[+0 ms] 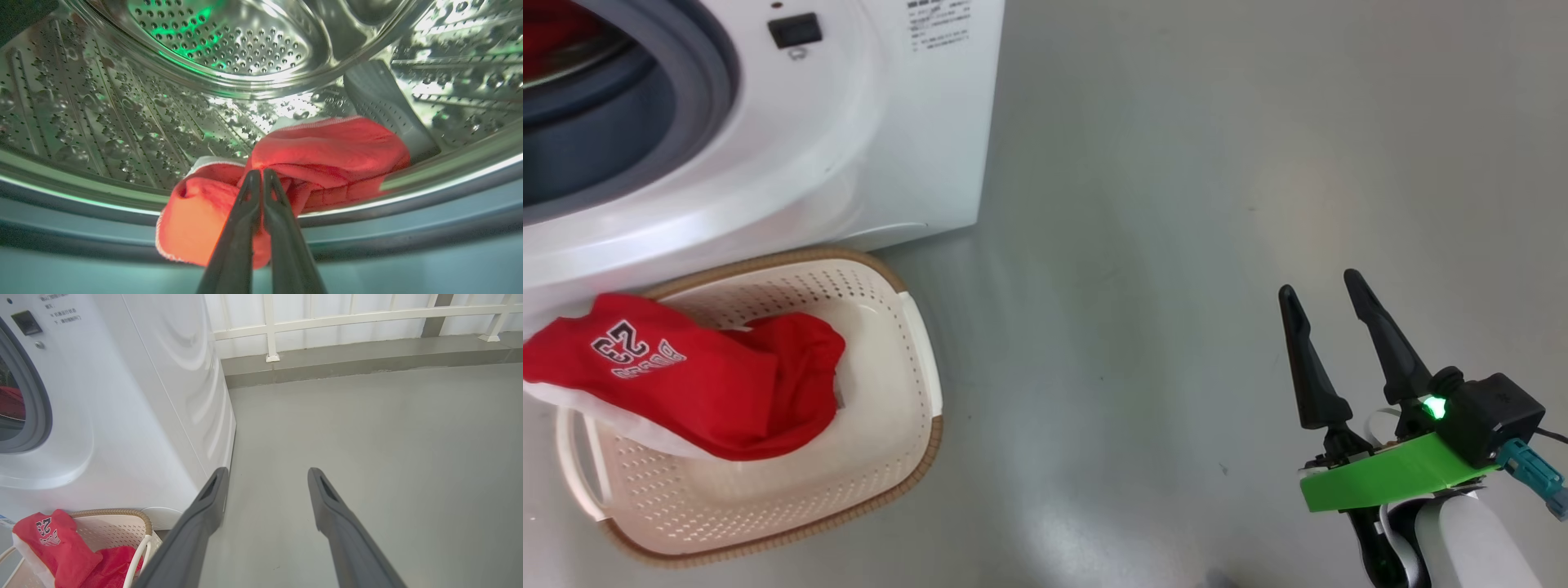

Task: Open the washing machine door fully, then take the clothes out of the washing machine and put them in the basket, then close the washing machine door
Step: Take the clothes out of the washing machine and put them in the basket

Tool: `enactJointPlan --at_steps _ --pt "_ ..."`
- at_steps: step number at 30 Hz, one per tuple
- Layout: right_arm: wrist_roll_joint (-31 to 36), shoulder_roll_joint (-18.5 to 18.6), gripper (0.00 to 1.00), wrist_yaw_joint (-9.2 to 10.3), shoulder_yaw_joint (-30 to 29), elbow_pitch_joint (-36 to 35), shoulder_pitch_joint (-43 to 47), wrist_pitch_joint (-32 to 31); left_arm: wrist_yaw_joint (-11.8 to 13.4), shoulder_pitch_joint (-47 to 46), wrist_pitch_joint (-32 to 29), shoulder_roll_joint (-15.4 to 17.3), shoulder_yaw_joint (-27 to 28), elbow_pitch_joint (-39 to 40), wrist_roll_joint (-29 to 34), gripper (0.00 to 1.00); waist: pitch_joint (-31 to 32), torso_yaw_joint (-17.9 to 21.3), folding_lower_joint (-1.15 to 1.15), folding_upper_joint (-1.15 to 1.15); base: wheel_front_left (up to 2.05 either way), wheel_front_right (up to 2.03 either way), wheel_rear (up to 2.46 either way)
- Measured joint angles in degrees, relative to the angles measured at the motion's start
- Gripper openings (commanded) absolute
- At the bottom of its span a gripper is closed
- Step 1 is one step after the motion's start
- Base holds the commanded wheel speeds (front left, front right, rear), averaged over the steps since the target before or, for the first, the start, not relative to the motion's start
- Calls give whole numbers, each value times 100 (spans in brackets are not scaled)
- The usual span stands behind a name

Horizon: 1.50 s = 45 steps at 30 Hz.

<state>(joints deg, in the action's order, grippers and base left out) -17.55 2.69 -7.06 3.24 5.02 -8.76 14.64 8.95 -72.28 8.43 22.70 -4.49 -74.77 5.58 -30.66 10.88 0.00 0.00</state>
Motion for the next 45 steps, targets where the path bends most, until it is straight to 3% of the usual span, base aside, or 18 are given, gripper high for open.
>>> enactJointPlan --at_steps 8,19,37,45 --pt "120 1 100 0 -47 59 29 0 -269 407 583 -301 556 383 -778 0 289 -160 0 0 0 0 0" --pt "157 59 100 0 -151 83 298 0 -641 1990 589 -676 1180 2549 -1413 0 723 -430 0 0 0 0 0" --pt "157 102 100 0 -258 77 410 -1 -1230 3568 608 -1621 2198 5158 -1313 0 974 -804 0 0 0 0 0" --pt "158 123 100 0 -279 57 416 0 -1437 4368 612 -2007 2321 6375 -1158 0 1003 -826 0 0 0 0 0"
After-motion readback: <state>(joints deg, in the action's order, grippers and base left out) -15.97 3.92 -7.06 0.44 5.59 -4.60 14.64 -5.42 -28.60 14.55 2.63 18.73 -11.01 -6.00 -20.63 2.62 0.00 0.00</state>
